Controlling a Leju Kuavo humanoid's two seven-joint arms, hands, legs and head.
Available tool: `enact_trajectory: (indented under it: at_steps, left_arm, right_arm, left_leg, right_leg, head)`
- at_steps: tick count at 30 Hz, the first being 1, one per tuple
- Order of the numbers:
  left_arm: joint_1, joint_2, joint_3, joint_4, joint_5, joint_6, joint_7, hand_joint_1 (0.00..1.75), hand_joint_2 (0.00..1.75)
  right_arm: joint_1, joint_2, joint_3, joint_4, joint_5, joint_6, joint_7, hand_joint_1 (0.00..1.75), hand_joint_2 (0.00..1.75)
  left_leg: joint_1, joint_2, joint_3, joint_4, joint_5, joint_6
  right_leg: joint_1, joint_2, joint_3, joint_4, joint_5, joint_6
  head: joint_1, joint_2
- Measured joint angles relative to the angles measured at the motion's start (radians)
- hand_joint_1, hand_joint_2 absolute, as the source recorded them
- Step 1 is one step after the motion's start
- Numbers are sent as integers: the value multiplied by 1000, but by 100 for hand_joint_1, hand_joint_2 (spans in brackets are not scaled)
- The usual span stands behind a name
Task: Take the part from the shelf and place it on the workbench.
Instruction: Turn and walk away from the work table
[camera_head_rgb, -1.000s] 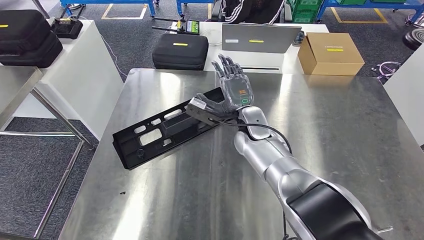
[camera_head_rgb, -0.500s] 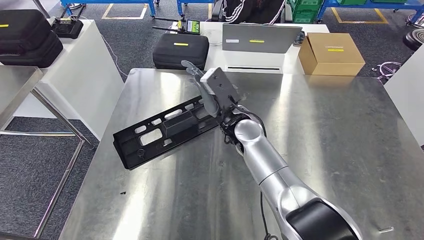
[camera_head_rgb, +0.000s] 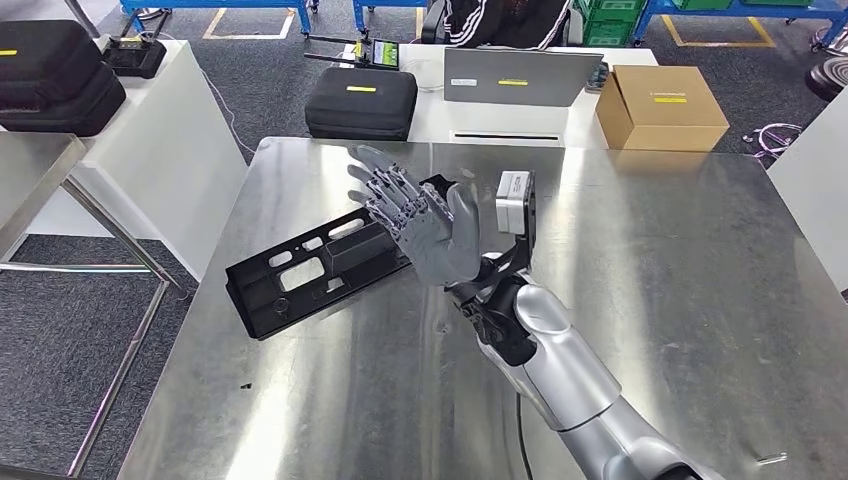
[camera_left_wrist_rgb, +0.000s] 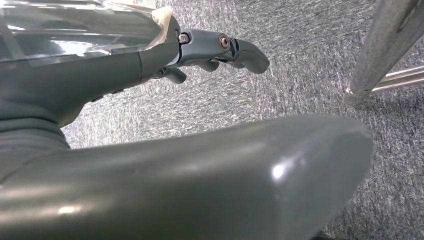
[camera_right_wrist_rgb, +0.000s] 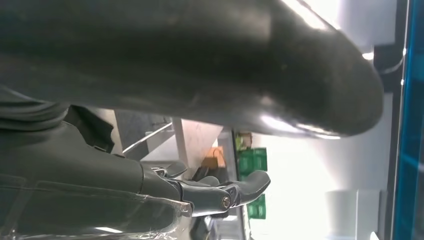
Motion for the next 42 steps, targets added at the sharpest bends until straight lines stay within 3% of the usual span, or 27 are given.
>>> enact_trajectory:
  at_steps: [7, 10, 12, 13, 15, 17, 18, 19, 20, 21, 23, 26, 27, 29, 31, 32, 33, 34, 36, 38, 41, 42]
  left_arm:
    - [1, 1, 7, 0, 3, -3, -1, 0, 0]
    - [1, 0, 9, 0, 3, -3, -1, 0, 0]
    - [0, -1, 10, 0, 3, -3, -1, 0, 0]
    - [0, -2, 10, 0, 3, -3, -1, 0, 0]
    - [0, -2, 11, 0, 3, -3, -1, 0, 0]
    - [1, -3, 11, 1, 3, -4, -1, 0, 0]
    - [1, -3, 12, 1, 3, -5, -1, 0, 0]
    - [1, -4, 12, 1, 3, -5, 0, 0, 0]
    - [1, -5, 12, 1, 3, -5, 0, 0, 0]
    - [1, -5, 12, 1, 3, -4, 0, 0, 0]
    - [0, -6, 12, 1, 2, -3, 1, 0, 0]
    - [0, -7, 12, 2, 1, 0, 3, 0, 0]
    - [0, -7, 12, 2, 1, 0, 4, 0, 0]
    - [0, -6, 12, 2, 1, 1, 5, 0, 0]
    - [0, -6, 12, 2, 1, 1, 6, 0, 0]
    - [0, -6, 12, 2, 1, 1, 6, 0, 0]
    - [0, -6, 12, 2, 1, 1, 6, 0, 0]
    - [0, -6, 12, 2, 1, 1, 6, 0, 0]
    - [-2, -6, 12, 2, 1, 1, 6, 0, 0]
    - [-4, -6, 12, 2, 1, 1, 6, 0, 0]
    - [-4, -7, 12, 2, 1, 1, 7, 0, 0]
    - [-4, -7, 12, 2, 1, 1, 7, 0, 0]
  right_arm:
    - [27, -22, 53, -70, 21, -15, 2, 0, 0]
    - [33, -24, 70, -89, 35, -23, 1, 0, 0]
    - [35, -25, 78, -101, 45, -29, 1, 0, 0]
    - [35, -27, 81, -105, 48, -31, 1, 0, 0]
    - [40, -30, 86, -109, 52, -34, 1, 0, 0]
    - [48, -35, 93, -109, 58, -38, 2, 0, 0]
    - [51, -37, 97, -110, 61, -40, 2, 0, 0]
    - [53, -38, 100, -110, 63, -41, 2, 0, 0]
    - [53, -38, 103, -111, 65, -42, 2, 0, 0]
    - [52, -37, 106, -112, 66, -43, 2, 0, 0]
    - [52, -36, 111, -115, 67, -44, 2, 0, 0]
    - [53, -34, 116, -116, 71, -48, 2, 0, 0]
    - [53, -33, 118, -116, 73, -49, 2, 0, 0]
    - [53, -30, 121, -116, 79, -50, 2, 0, 0]
    - [55, -27, 125, -116, 83, -51, 2, 0, 0]
    - [56, -26, 127, -116, 84, -52, 2, 0, 0]
    - [58, -26, 128, -116, 84, -52, 2, 0, 0]
    - [59, -26, 129, -116, 84, -53, 2, 0, 0]
    - [59, -25, 131, -118, 84, -53, 2, 0, 0]
    - [58, -24, 131, -120, 84, -53, 2, 0, 0]
    - [58, -23, 132, -124, 86, -53, 1, 0, 0]
    - [58, -23, 132, -124, 87, -53, 1, 0, 0]
  left_leg:
    - [-2, 0, -6, 13, -5, 10]
    - [-4, 0, -8, 14, 0, 20]
    - [1, 5, -2, 0, 16, 31]
    - [5, 7, 0, -7, 23, 36]
    - [7, 9, -1, -12, 29, 41]
    - [7, 9, -5, -10, 30, 40]
    - [8, 9, -6, -8, 30, 40]
    - [9, 9, -8, -4, 29, 38]
    - [11, 8, -9, 0, 27, 35]
    - [11, 7, -12, 5, 25, 29]
    - [9, 3, -18, 14, 24, 16]
    - [8, 1, -27, 21, 24, 0]
    - [10, 0, -34, 33, 10, -5]
    - [14, -1, -69, 113, -59, -12]
    - [14, -2, -121, 245, -138, -17]
    - [14, -3, -135, 290, -154, -18]
    - [14, -3, -132, 301, -149, -18]
    - [15, -3, -108, 274, -126, -18]
    - [17, -3, -19, 140, -71, -16]
    - [15, -8, 42, 40, -49, -10]
    - [7, -11, 33, 26, -37, 9]
    - [6, -9, 24, 25, -28, 18]
  right_leg:
    - [-1, 0, 0, 0, 1, 3]
    - [-1, 0, 3, -3, 7, 16]
    - [1, 0, -7, 13, -7, 22]
    - [2, -1, -24, 49, -30, 20]
    - [2, -1, -78, 181, -94, 12]
    - [-1, -2, -115, 286, -129, 17]
    - [-3, -2, -108, 285, -124, 25]
    - [-5, -3, -80, 241, -105, 36]
    - [-9, -4, -35, 165, -80, 45]
    - [-9, -4, 9, 93, -62, 49]
    - [-5, -1, 56, 13, -45, 41]
    - [-6, 1, 48, 11, -45, 17]
    - [-9, 1, 44, 10, -41, 9]
    - [-13, -1, 32, 7, -30, -11]
    - [-9, -3, 14, 8, -18, -24]
    - [-7, -4, 6, 8, -12, -25]
    - [-6, -4, -3, 9, -6, -24]
    - [-6, -4, -10, 10, 1, -21]
    - [-6, -3, -22, 13, 12, -12]
    - [-2, -3, -29, 16, 25, 2]
    - [0, -4, -34, 11, 44, 26]
    - [-1, -4, -42, 17, 37, 28]
  head:
    - [0, 0]
    - [0, 0]
    - [1, 0]
    - [3, 0]
    - [6, 0]
    - [6, 0]
    - [6, 0]
    - [6, 0]
    - [7, 0]
    - [7, 0]
    - [7, 0]
    - [5, 0]
    - [3, 0]
    - [0, 0]
    - [-2, 0]
    - [-2, 0]
    - [-3, 0]
    - [-3, 0]
    - [-3, 0]
    - [-2, 0]
    - [-1, 0]
    - [-1, 0]
